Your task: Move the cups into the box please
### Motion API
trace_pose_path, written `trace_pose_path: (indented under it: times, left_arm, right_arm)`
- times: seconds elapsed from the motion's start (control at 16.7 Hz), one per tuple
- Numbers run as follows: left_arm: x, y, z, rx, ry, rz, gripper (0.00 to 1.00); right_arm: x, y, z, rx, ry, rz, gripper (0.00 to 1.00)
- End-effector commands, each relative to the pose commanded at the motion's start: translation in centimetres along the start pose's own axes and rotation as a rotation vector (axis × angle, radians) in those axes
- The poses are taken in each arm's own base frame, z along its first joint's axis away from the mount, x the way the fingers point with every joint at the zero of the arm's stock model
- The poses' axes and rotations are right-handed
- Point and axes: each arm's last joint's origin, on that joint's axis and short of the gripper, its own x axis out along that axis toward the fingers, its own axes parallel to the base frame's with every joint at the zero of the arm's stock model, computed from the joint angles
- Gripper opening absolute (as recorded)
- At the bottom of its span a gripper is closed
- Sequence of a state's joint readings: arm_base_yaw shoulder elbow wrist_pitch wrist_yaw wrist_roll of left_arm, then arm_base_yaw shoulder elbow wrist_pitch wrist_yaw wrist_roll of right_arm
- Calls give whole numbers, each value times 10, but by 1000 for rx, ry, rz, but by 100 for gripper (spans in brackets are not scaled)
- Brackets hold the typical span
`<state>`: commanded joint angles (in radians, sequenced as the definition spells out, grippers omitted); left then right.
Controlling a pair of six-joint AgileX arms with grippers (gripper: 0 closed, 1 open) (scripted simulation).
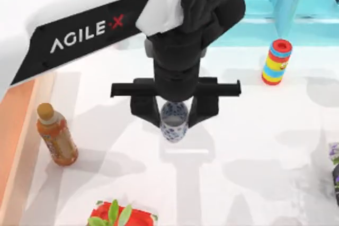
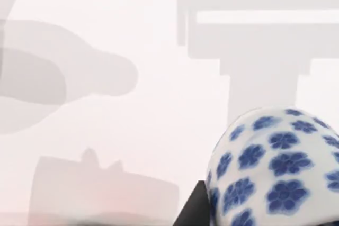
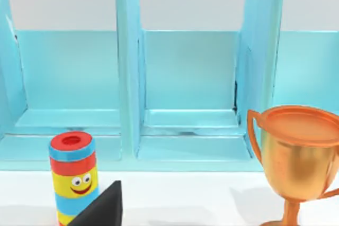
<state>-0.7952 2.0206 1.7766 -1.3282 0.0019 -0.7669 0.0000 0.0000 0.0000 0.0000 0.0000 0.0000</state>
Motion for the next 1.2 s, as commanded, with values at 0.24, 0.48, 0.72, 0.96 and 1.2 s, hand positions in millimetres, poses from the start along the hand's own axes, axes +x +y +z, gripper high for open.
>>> trace_pose_path:
  times: [0.24, 0.48, 0.72, 0.96, 1.2]
  left_arm:
    - [0, 2, 3, 6, 1, 3, 0]
    - [-3, 50, 34, 7, 14, 17, 0]
    - [-18, 153, 73, 4, 1, 11, 0]
    - [-32, 277, 75, -1, -3, 9, 0]
    - [-40, 355, 49, -1, 5, 2, 0]
  right_arm:
    - [0, 0, 0, 0, 0, 0, 100]
    - [0, 0, 0, 0, 0, 0, 100]
    - [0, 0, 0, 0, 0, 0, 100]
    - [0, 0, 0, 0, 0, 0, 100]
    - [0, 0, 0, 0, 0, 0, 100]
